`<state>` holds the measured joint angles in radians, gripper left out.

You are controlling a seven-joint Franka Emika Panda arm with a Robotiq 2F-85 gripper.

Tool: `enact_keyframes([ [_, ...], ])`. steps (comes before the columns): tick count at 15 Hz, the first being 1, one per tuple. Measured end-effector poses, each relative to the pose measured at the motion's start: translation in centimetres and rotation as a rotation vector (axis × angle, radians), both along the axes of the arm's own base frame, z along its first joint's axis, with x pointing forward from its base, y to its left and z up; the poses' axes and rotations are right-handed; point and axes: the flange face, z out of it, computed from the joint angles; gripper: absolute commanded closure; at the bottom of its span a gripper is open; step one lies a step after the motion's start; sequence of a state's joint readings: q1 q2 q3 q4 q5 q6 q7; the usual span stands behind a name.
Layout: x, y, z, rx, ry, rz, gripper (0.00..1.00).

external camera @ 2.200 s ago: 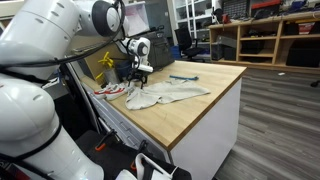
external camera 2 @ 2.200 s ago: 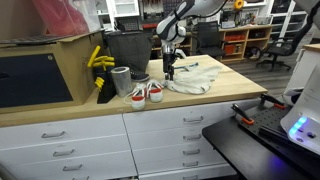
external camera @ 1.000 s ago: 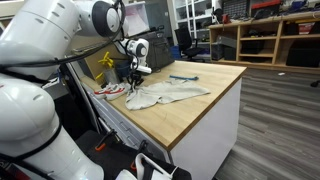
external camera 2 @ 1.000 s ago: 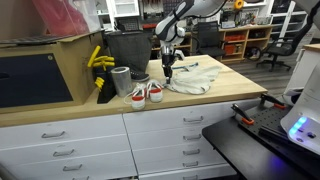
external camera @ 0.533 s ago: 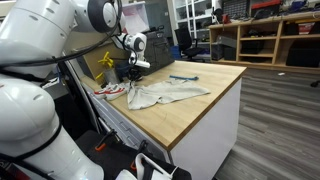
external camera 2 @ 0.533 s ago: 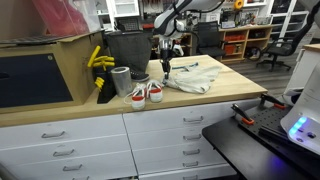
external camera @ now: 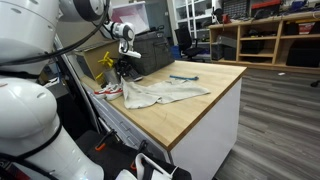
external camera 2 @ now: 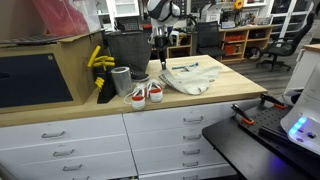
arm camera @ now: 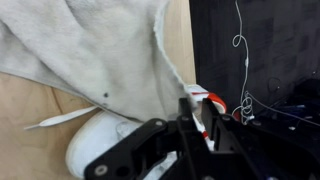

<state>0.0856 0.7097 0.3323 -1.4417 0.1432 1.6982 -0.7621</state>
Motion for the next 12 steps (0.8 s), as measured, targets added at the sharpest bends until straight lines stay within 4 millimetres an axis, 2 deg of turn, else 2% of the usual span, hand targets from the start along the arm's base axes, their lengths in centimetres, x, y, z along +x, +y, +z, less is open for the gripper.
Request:
enact_keyframes([
  [3, -2.3, 1.5, 0.7, 0.018, 0.03, 0.105, 0.28],
  [6, -4.0, 2.1, 1.4, 0.033, 0.073, 0.153, 0.04],
  [9, -3.4, 1.1, 1.9, 0.022, 0.03, 0.127, 0.0],
  [12, -0.8, -1.9, 2.0, -0.025, -0.113, 0.059, 0.0],
])
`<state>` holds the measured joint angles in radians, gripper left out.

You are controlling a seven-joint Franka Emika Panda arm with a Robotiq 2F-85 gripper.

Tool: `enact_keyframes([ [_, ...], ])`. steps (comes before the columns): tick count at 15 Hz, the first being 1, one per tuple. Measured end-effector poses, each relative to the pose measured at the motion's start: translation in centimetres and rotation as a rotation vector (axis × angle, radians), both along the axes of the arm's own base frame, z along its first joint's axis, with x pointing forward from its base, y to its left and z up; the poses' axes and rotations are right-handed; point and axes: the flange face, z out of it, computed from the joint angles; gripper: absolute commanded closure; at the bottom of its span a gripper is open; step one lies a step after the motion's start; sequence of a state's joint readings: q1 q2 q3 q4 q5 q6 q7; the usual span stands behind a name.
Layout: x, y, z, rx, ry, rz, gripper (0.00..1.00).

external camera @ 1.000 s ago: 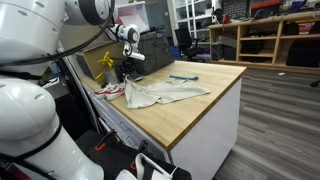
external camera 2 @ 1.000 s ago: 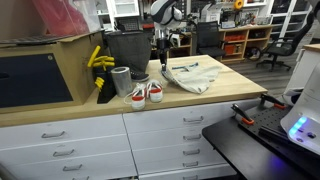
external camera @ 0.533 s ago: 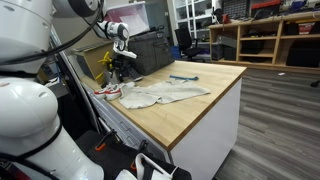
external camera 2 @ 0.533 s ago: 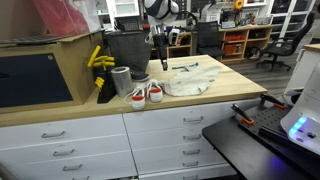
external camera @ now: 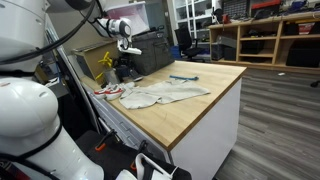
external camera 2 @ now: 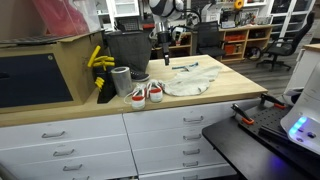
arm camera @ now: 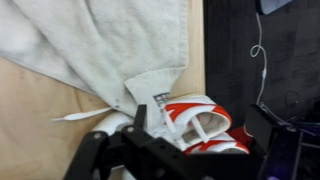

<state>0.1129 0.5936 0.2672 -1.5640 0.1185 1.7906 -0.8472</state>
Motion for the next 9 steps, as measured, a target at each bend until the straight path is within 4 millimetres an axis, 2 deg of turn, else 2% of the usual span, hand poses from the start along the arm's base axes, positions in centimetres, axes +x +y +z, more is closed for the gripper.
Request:
enact_keyframes([
  [4, 2.5, -5.7, -1.9, -0.115, -0.152, -0.122, 0.0],
  [6, 2.5, -8.1, -3.8, -0.187, -0.203, -0.185, 0.0],
  [9, 1.1, -10.9, -6.2, -0.303, -0.258, -0.283, 0.0],
])
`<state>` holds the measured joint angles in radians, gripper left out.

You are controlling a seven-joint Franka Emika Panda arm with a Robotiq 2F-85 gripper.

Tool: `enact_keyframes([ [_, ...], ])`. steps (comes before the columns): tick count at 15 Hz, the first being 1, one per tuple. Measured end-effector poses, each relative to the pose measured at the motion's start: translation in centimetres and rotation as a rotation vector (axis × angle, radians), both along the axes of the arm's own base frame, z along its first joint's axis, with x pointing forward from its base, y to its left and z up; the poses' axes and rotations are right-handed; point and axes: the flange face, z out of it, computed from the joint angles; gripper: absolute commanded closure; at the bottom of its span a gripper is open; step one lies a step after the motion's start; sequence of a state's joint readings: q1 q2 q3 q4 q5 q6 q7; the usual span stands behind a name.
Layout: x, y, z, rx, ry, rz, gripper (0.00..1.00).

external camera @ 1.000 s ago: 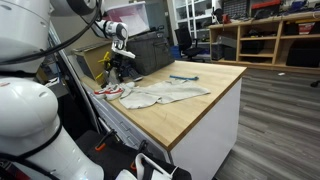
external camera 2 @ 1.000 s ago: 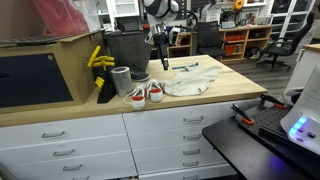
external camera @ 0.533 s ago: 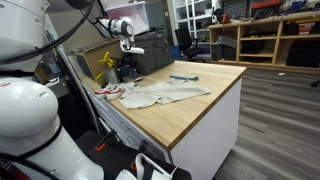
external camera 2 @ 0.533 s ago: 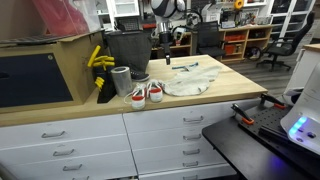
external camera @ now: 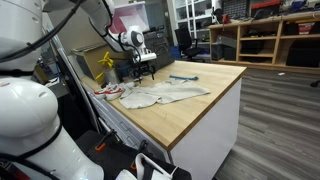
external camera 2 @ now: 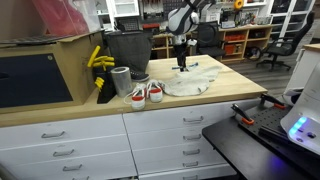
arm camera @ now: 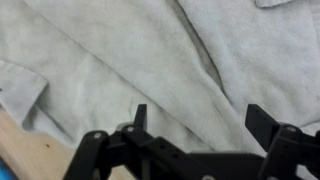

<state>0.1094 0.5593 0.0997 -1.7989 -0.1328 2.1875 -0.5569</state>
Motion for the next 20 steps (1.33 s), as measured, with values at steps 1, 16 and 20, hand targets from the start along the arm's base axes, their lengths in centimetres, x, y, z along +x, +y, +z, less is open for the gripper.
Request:
enact_keyframes([
  [1, -0.7, -0.6, -0.4, -0.036, -0.014, -0.035, 0.0],
  [16, -13.7, -2.6, 0.0, -0.47, -0.265, -0.723, 0.0],
  [20, -15.6, -2.9, -1.4, -0.536, -0.301, -0.949, 0.0],
])
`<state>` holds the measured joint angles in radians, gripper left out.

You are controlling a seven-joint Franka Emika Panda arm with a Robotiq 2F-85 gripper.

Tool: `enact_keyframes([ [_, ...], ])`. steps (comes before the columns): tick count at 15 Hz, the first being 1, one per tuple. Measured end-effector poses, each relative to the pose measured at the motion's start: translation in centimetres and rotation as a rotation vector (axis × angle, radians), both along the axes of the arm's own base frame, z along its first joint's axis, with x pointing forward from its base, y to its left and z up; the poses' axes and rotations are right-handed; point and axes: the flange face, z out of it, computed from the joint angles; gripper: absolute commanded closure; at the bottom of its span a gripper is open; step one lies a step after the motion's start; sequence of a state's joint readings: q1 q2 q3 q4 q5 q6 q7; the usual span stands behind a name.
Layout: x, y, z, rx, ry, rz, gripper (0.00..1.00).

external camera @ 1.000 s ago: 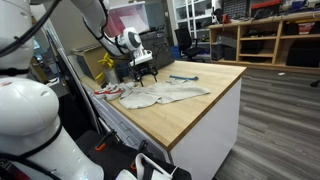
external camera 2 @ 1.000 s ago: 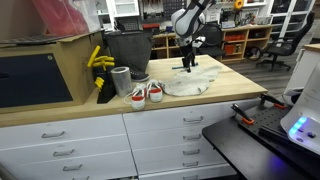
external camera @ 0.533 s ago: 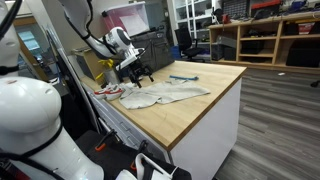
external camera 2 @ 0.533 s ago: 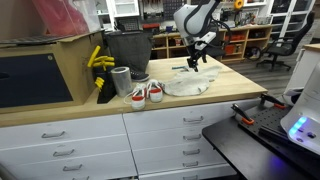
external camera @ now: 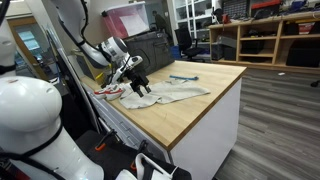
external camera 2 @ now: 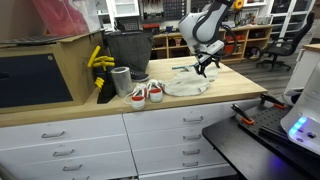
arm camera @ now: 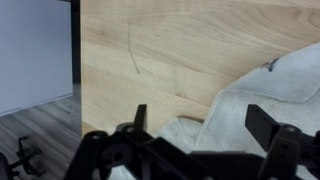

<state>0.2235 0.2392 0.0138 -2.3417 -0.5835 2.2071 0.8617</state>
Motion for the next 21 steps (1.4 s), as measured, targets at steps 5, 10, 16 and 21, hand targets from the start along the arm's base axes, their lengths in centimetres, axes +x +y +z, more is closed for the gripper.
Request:
enact_keyframes([
  [5, -1.9, 0.9, -1.2, -0.073, -0.074, -0.214, 0.0],
  [10, -2.5, 2.4, -2.4, -0.07, -0.116, -0.304, 0.0],
  [16, -1.7, 3.8, -4.0, -0.008, -0.152, -0.355, 0.0],
  [21, -0.3, 4.4, -4.5, 0.016, -0.172, -0.362, 0.0],
])
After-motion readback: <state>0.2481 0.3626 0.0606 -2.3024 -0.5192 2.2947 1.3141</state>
